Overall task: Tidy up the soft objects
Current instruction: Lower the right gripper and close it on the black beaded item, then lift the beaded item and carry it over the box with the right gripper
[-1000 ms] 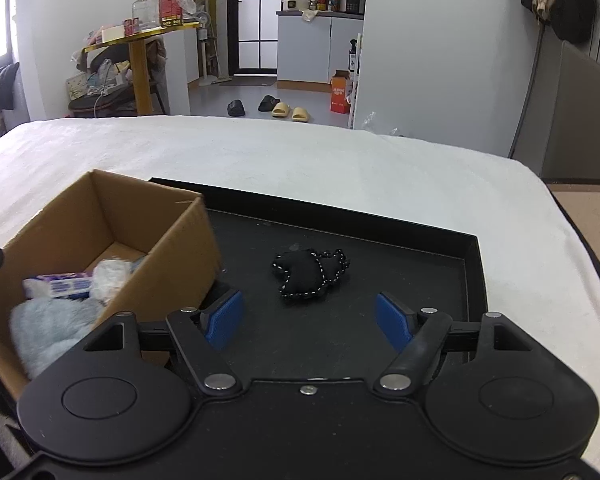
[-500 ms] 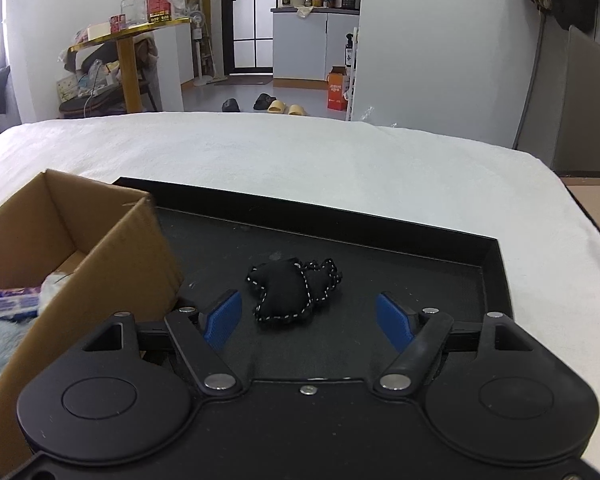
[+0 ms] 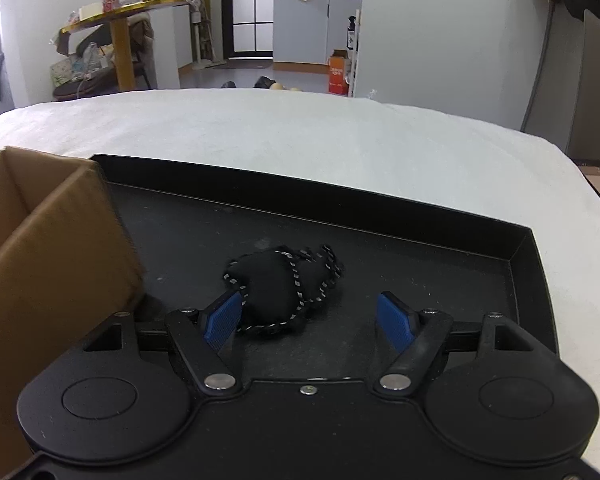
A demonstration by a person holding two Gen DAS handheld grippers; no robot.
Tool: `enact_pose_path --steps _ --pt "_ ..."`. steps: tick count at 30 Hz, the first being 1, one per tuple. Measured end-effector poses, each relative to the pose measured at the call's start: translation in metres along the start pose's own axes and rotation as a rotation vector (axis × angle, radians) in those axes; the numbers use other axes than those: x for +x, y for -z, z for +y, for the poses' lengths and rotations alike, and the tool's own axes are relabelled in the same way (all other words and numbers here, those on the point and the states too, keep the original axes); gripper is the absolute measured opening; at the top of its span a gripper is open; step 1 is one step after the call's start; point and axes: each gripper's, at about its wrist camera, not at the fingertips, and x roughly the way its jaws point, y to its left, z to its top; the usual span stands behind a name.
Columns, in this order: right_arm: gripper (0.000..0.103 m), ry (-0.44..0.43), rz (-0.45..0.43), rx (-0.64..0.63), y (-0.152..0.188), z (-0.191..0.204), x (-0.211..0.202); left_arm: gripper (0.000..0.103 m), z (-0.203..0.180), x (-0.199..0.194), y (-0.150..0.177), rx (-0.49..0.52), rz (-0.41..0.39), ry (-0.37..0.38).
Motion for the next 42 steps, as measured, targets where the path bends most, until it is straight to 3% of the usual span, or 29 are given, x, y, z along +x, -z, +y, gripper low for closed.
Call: enact_pose_path --steps 7,10,11,12,22,42 --pt "0.074 -0.004 -0.001 0.004 0.002 -0.001 0.002 0.067 -0.002 -0.001 0.000 0.009 0.000 -0.005" --pt "0.043 0.003 -0.007 0.000 0.002 -0.005 -0.002 0.068 -0.001 -0.003 -0.001 0.000 0.003 -0.001" --pt "0.026 0.010 -0.003 -0.001 0.002 -0.008 -0.003 0.068 0.000 -0.004 -0.001 -0.002 0.003 0.001" --pt "0.024 0.009 0.002 0.007 0.002 -0.011 -0.005 0.068 0.000 -0.005 0.000 -0.004 0.002 0.003" --pt "0.018 0.022 0.033 0.039 0.016 -0.025 -0.033 0.068 0.015 -0.018 0.006 -0.048 -0.007 0.028" --pt "0.018 0.060 -0.038 0.030 0.009 -0.003 -0.112 0.067 0.041 -0.025 0.020 -0.123 -0.032 0.209"
